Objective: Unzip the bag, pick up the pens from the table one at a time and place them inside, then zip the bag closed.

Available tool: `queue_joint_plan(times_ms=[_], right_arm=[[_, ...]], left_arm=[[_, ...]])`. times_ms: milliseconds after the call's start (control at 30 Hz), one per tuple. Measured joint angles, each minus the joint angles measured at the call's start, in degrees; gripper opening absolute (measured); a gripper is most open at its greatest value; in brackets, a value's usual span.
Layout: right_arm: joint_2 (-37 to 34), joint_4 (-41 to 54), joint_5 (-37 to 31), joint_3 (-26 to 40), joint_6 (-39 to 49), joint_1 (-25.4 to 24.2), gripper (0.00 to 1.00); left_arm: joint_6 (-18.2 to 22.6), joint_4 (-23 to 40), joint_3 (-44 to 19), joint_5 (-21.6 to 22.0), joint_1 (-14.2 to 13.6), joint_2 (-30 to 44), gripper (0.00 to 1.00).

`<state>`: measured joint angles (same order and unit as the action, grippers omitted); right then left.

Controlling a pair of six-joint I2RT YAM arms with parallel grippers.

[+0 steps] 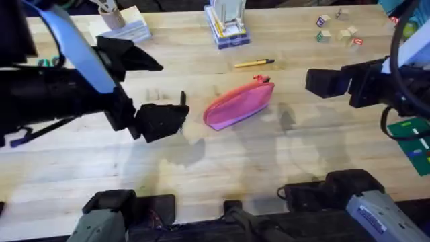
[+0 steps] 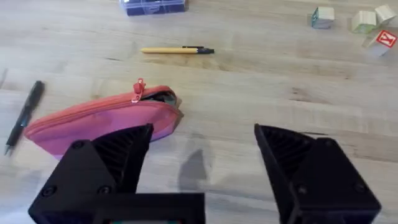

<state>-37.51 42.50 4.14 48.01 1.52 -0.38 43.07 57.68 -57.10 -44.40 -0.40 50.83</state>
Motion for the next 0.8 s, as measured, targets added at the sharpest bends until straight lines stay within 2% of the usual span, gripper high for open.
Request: queue_joint_plan(times_ms=[200,533,667,800], right_arm=[[0.0,0.0,0.0,0.0,0.0,0.0,0.998],[0.0,0.0,0.0,0.0,0.0,0.0,0.997],[0.0,0.0,0.0,0.0,0.0,0.0,0.997],[0.0,0.0,0.0,0.0,0.0,0.0,0.997]], left_arm=[[4.5,0.0,0.0,-2.2,-0.7,6.1,0.995],[11.0,0.0,0.0,-2.3,-11.2,17.1,0.995],[14.0,-0.9,0.0,-2.3,-13.1,22.2,0.995],[15.7,-4.2,0.0,-2.3,-13.4,27.0,0.995]])
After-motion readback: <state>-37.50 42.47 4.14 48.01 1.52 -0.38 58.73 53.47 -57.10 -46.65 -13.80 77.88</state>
